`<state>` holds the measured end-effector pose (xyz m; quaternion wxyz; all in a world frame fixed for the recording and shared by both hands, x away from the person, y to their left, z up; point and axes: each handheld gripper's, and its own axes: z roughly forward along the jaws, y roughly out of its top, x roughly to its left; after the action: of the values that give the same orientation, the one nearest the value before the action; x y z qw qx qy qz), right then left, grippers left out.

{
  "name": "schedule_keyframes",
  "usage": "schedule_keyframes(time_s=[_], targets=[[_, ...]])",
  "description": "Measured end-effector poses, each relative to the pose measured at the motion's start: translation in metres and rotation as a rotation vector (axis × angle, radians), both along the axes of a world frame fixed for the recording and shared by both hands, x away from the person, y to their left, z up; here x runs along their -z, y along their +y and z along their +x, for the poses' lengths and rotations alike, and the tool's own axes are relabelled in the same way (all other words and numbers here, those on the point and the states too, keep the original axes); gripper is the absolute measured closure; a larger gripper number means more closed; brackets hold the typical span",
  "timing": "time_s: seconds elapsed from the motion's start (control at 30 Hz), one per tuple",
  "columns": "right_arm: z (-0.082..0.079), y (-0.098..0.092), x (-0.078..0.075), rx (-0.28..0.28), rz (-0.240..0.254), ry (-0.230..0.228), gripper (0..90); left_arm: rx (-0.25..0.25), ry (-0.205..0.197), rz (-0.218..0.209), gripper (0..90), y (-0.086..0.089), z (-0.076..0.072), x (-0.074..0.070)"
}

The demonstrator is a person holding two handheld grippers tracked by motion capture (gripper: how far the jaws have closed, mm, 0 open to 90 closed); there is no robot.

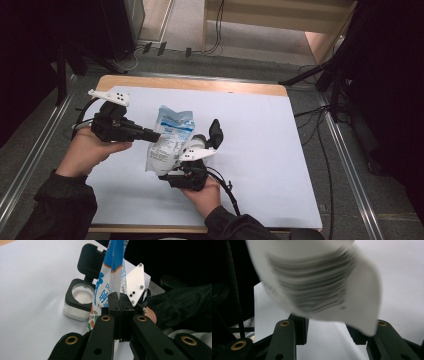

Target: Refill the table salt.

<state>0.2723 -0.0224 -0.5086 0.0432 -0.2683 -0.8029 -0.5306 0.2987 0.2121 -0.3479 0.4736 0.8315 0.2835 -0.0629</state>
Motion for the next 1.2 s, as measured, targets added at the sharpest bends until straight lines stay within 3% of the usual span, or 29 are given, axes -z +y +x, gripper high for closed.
schedule_keyframes(time_s=[0.2,0.63,0.73,0.97,1.2], targets=[[0.001,-0.002,-0.001,0.001,0.000,0.007,57.9,-0.018,-0.013,-0.004,90.0,0.006,-0.001,-0.004],[-0.001,-0.012,-0.009,-0.038,0.000,0.022,56.9,-0.123,-0.027,0.066,90.0,0.023,0.009,0.005],[0.000,-0.019,-0.013,-0.056,0.016,0.035,54.8,-0.136,-0.021,0.048,90.0,0.027,0.012,0.008],[-0.002,-0.035,-0.021,-0.100,-0.005,0.005,54.6,-0.169,-0.031,0.040,90.0,0.032,0.020,0.011],[-0.004,-0.052,-0.027,-0.093,-0.008,0.014,54.7,-0.209,-0.017,0.049,90.0,0.037,0.032,0.022]])
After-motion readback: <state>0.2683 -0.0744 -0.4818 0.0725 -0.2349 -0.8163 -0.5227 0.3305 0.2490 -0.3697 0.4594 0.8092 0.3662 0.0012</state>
